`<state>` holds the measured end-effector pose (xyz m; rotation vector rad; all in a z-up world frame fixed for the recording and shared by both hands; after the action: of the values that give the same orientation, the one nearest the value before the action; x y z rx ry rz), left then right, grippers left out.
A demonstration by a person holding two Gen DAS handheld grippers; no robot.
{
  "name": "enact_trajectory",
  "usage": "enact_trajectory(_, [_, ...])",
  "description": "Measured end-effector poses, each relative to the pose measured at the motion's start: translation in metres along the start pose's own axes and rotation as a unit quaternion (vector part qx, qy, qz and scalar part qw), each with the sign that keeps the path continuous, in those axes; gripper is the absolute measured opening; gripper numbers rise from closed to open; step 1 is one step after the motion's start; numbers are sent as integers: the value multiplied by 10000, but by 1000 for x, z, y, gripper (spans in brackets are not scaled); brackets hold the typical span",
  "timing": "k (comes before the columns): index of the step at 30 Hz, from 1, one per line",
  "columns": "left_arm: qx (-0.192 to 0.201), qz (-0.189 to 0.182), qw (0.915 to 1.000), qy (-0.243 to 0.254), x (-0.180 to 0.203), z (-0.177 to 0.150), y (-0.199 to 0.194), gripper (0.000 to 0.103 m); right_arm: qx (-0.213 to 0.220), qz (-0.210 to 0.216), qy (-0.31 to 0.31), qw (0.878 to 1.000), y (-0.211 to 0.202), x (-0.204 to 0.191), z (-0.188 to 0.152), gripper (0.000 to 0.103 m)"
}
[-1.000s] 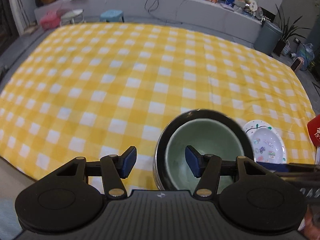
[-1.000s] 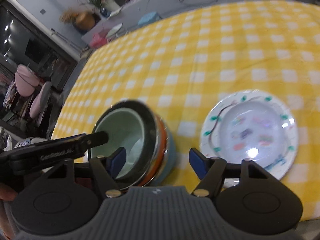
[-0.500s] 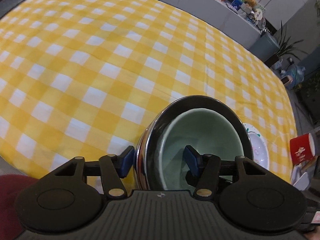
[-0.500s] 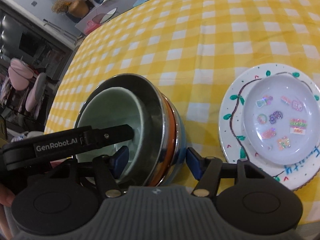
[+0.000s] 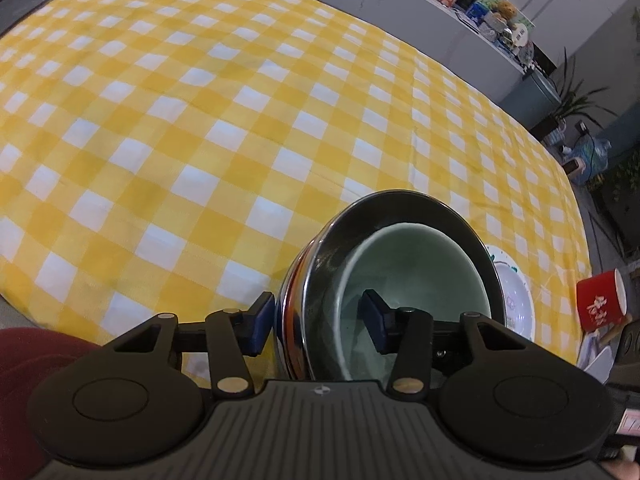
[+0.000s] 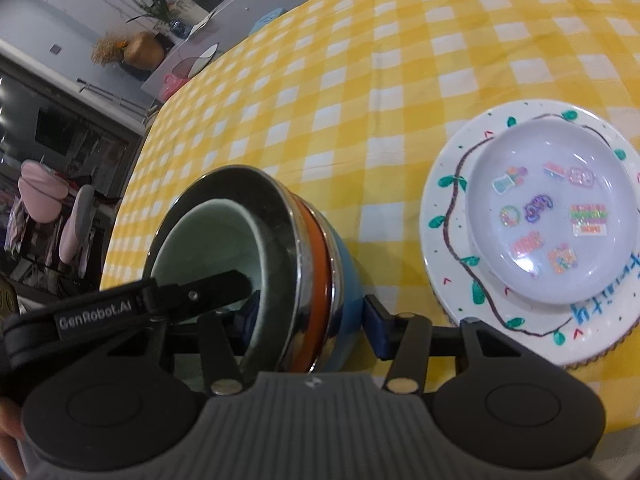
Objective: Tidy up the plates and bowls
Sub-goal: 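Grip the bowl stack rim with both grippers and lift it over the plates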
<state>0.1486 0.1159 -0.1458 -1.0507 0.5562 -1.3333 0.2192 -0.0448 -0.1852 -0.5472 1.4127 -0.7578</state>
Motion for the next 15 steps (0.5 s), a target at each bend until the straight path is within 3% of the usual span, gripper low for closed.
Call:
enact_trajectory(10, [197,81,9996,191,14,6,-16,52,119,98,124,9998,-20,2,6,50])
enact_trajectory(15, [296,-69,9993,211,30,18,-31,52,377,130,60,9992,-49,-3,9,50])
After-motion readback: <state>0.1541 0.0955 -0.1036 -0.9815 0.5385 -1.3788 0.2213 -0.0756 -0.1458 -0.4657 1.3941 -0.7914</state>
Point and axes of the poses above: each gripper's, at about its wrist camera, not at the fingertips, and y roughly the way its jaws point, x to its right, z to its top, the point moved 5 cm from there along y, roughly the way its jaws point, and after that the axes turned 15 degrees about y, right-handed, at the moved point
